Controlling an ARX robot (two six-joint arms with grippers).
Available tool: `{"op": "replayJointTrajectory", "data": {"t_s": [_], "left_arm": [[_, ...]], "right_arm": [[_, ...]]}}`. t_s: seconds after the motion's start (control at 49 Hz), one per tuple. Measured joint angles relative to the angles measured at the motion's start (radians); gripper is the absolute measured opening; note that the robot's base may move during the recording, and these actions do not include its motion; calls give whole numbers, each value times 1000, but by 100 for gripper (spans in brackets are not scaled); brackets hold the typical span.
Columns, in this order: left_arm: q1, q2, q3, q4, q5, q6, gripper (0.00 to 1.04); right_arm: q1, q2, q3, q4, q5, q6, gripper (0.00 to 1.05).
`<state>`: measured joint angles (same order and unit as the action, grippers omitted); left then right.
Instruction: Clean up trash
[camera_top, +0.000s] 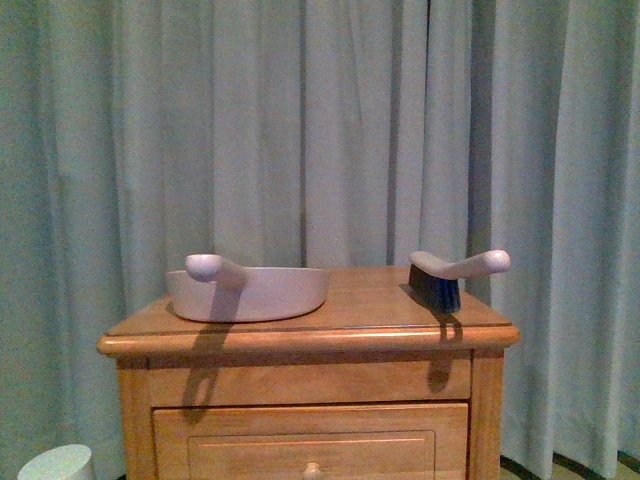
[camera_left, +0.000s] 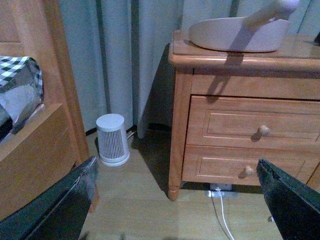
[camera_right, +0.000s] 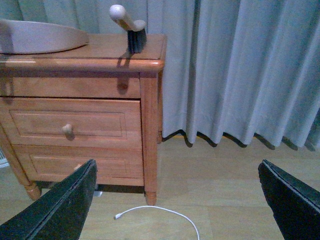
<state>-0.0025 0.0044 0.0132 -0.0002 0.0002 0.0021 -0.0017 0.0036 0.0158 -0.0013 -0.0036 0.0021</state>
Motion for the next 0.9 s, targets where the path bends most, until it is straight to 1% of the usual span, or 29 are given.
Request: {"op": "replayJointTrajectory", "data": {"t_s": [0.898], "left_arm": [[0,0,0,0,0,0,97]], "right_arm": [[0,0,0,0,0,0,97]]}}
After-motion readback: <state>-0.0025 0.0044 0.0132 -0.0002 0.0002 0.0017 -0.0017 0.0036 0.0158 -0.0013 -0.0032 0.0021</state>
